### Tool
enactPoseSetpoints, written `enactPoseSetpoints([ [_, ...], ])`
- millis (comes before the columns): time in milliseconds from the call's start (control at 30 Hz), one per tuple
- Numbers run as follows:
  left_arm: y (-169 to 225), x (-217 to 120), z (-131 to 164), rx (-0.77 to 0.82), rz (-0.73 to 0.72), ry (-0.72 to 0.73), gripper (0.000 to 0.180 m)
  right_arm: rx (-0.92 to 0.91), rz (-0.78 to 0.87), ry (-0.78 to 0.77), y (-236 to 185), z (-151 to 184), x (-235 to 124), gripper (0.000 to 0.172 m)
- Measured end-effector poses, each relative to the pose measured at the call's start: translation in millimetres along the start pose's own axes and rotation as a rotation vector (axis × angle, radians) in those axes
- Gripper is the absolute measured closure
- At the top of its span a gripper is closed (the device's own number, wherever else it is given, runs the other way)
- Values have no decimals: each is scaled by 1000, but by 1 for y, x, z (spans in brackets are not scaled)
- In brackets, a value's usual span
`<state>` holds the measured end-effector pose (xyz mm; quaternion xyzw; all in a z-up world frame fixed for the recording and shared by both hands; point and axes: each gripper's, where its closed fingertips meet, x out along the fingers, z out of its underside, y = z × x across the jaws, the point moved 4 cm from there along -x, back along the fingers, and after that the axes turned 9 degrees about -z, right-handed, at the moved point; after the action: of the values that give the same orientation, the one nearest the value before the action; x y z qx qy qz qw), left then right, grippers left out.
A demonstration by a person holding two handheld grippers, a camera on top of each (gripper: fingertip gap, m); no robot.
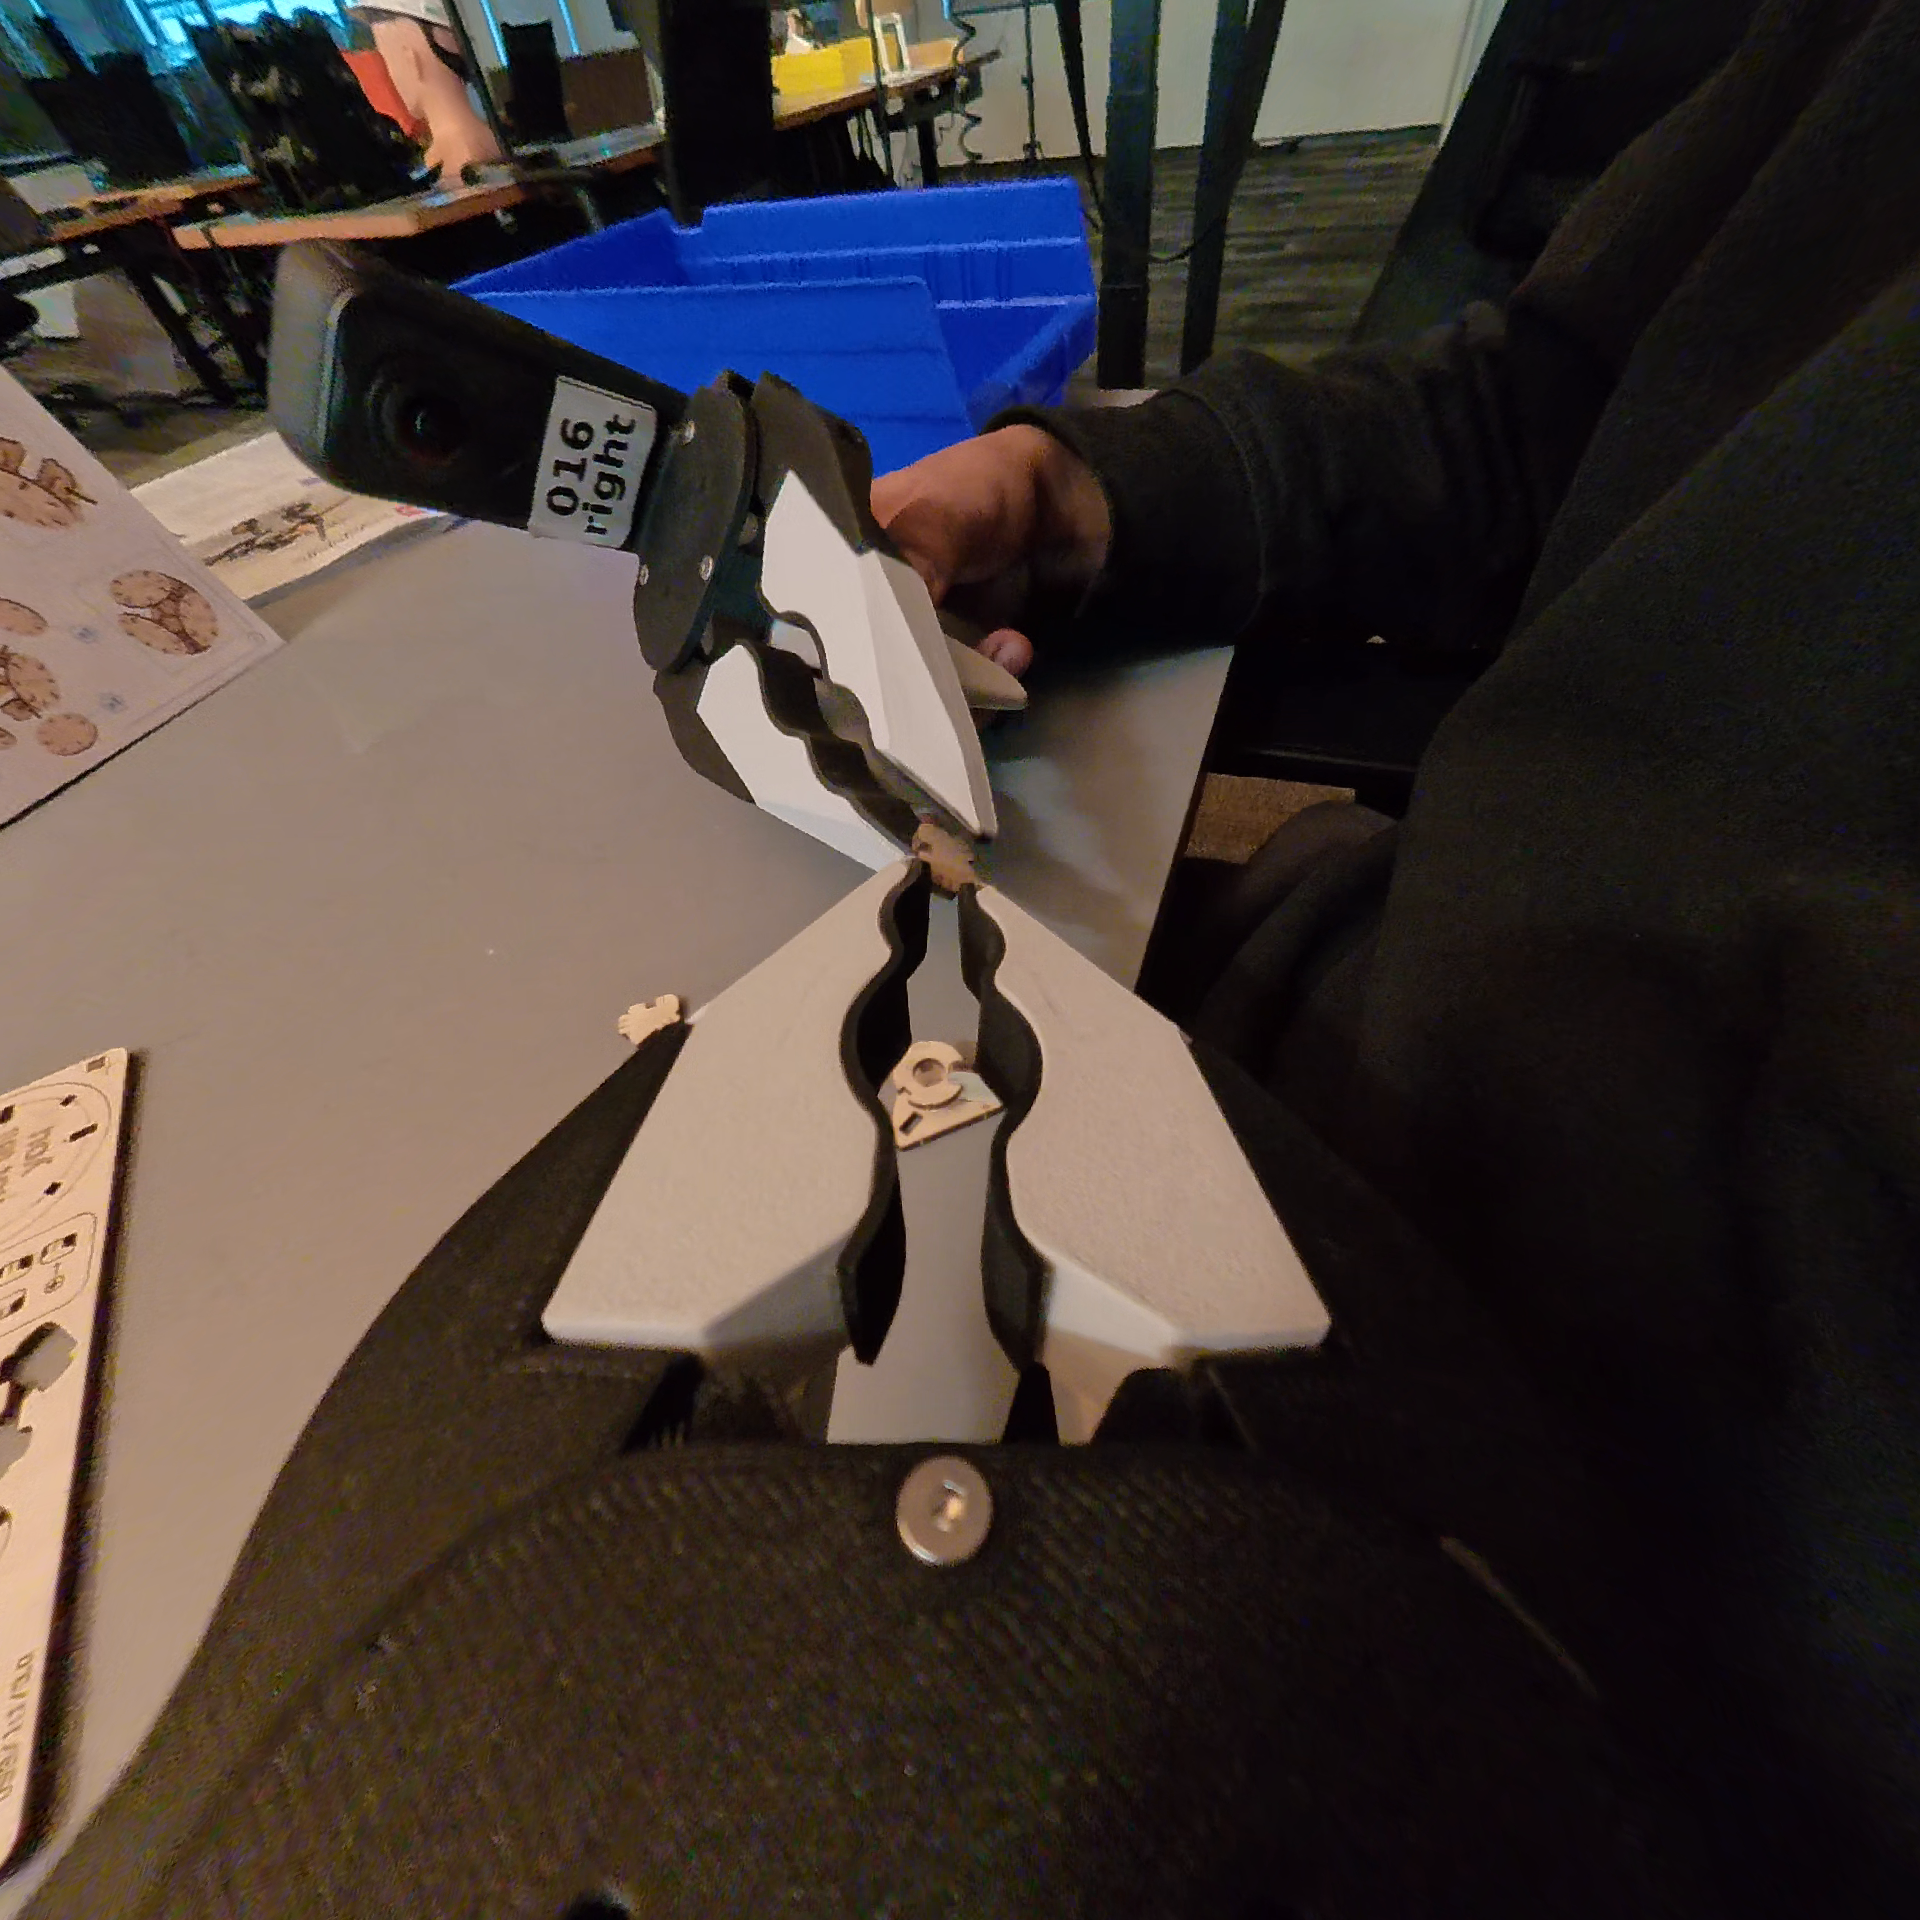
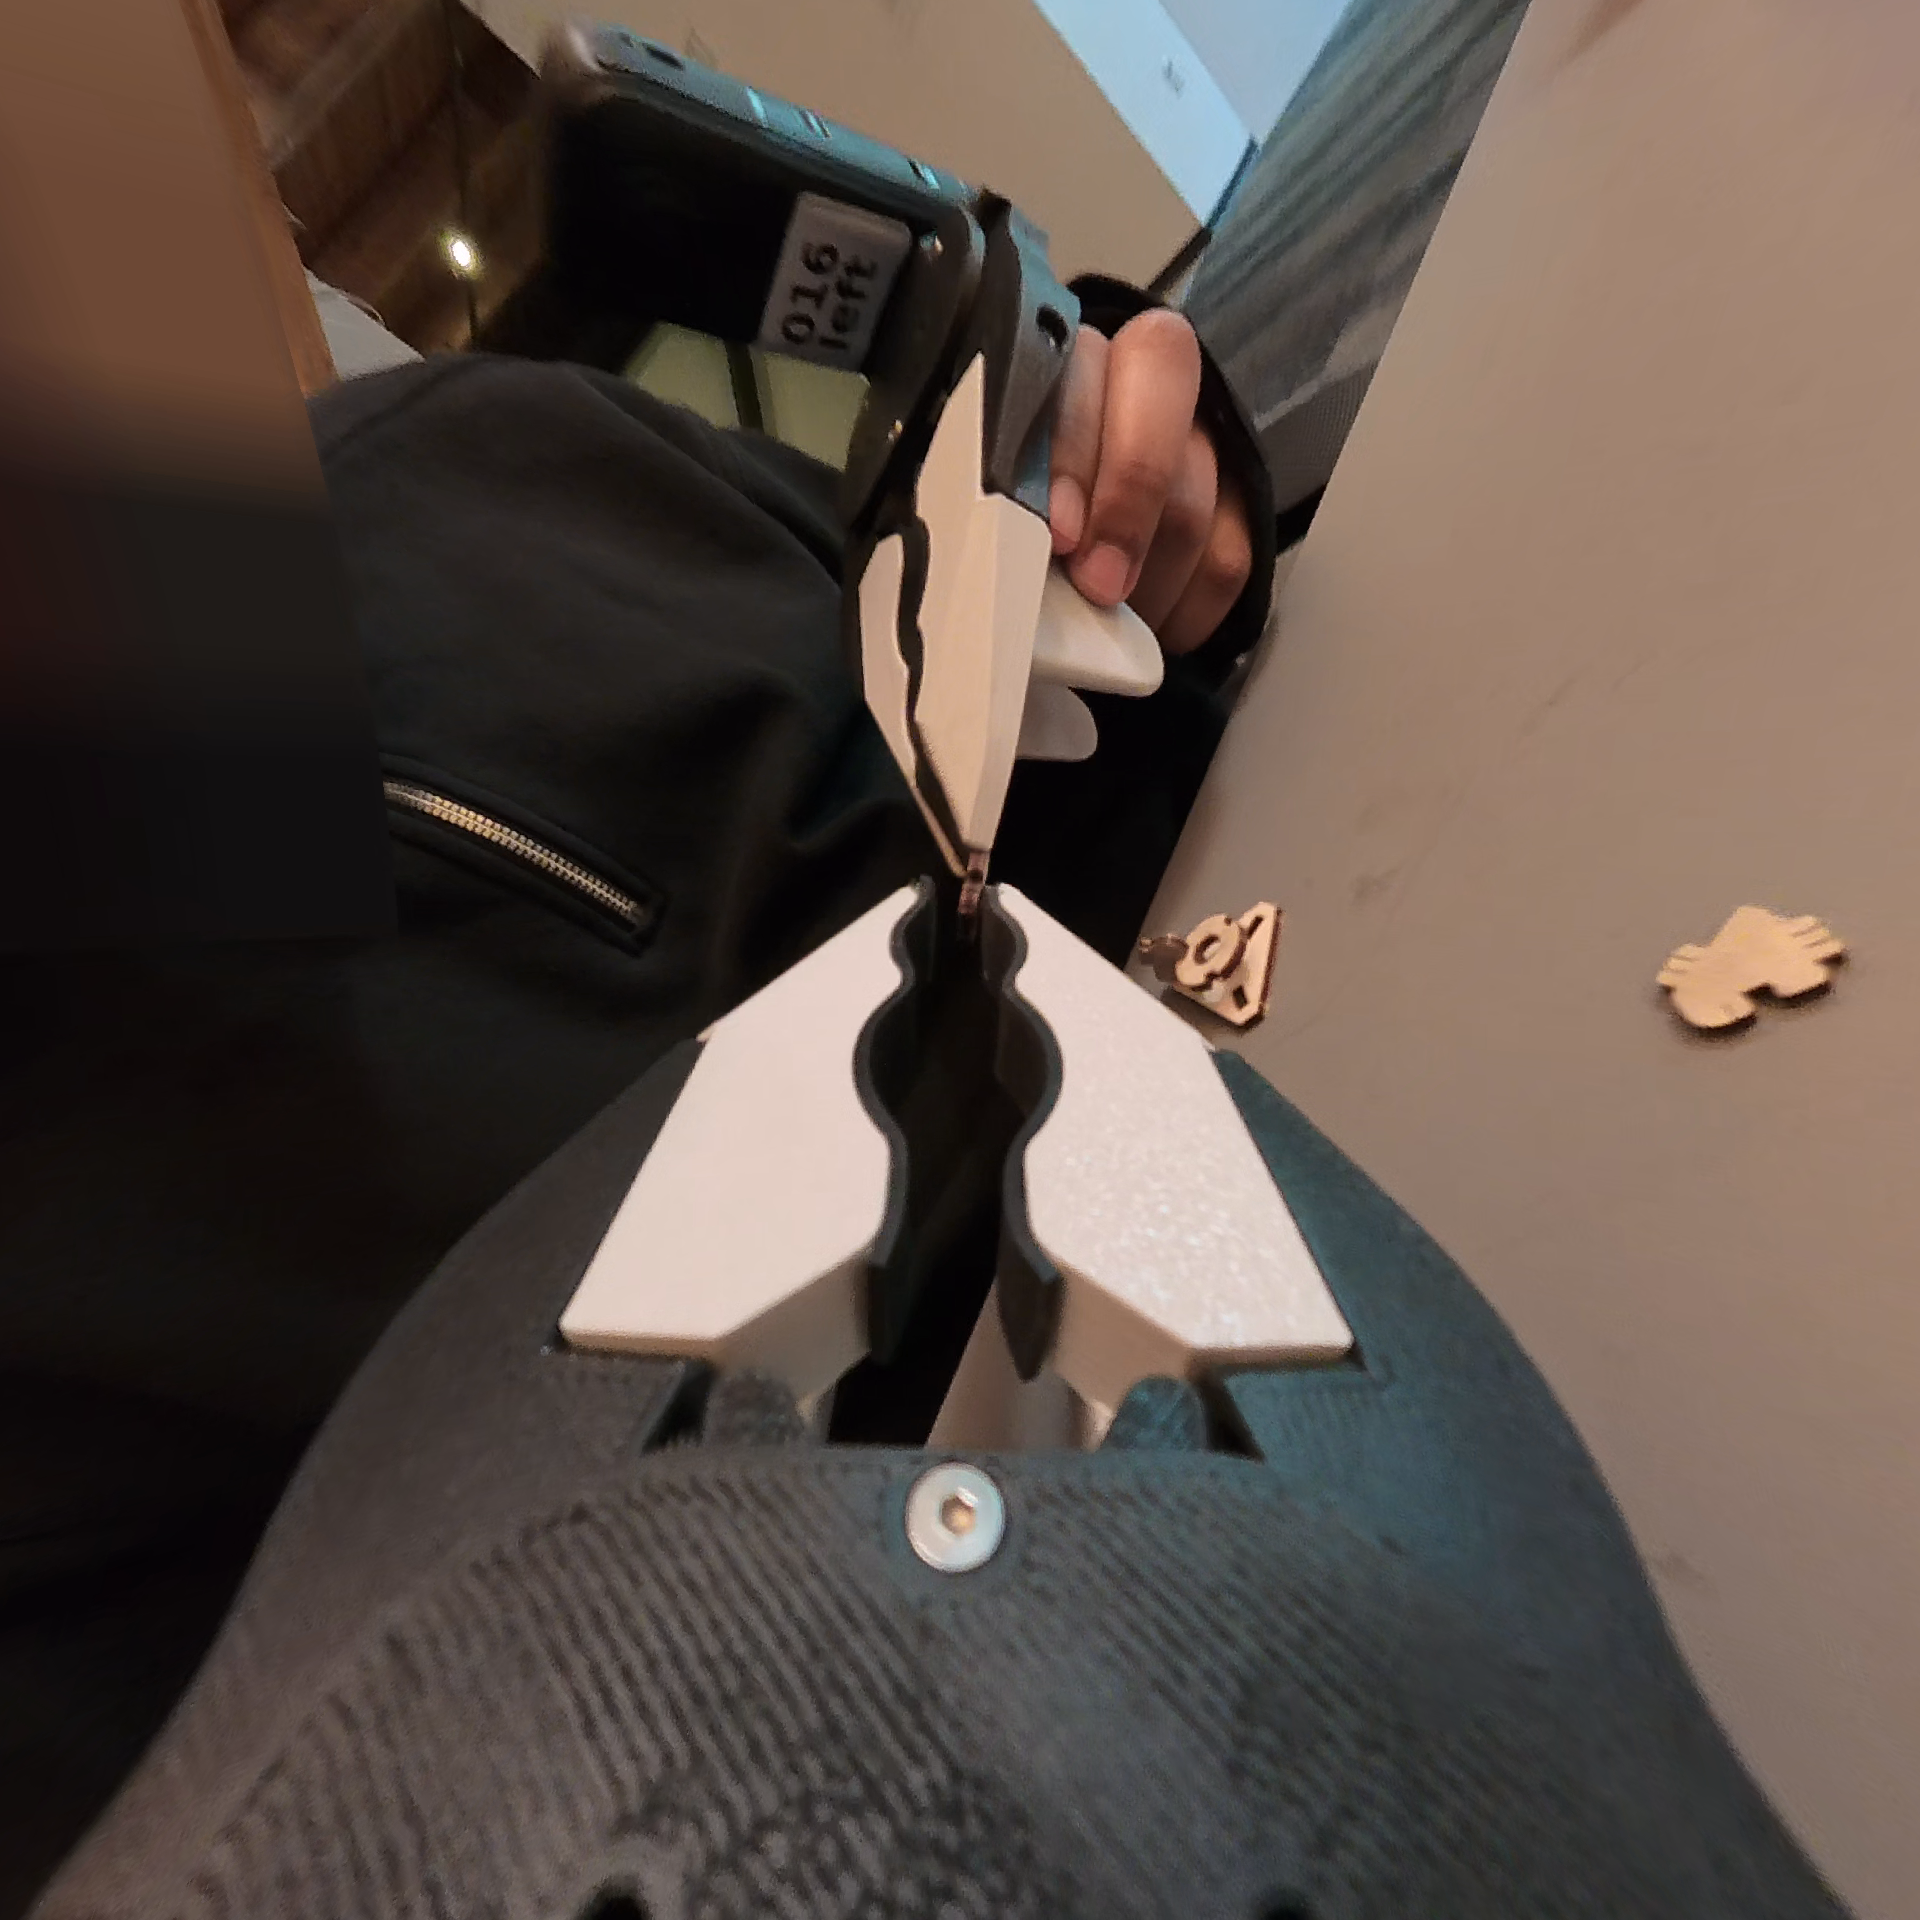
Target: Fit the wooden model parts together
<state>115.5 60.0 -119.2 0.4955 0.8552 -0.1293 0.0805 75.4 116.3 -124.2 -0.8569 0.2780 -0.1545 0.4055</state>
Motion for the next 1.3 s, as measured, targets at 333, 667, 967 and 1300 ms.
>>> enactPoseSetpoints([
  [333,-2,1,1,-8,-9,1,176,-33,47,11,3,-3,-5,171],
  [667,-7,1,1,-38,-32,8,158,-48,67,7,4,-4,-5,172],
  [967,-22,4,4,-541,138,12,173,-586,428,-108,-4,-15,-3,171],
  [1300,-32,-3,-1,-646,155,103,179,-622,428,-61,-4,-19,-4,167],
])
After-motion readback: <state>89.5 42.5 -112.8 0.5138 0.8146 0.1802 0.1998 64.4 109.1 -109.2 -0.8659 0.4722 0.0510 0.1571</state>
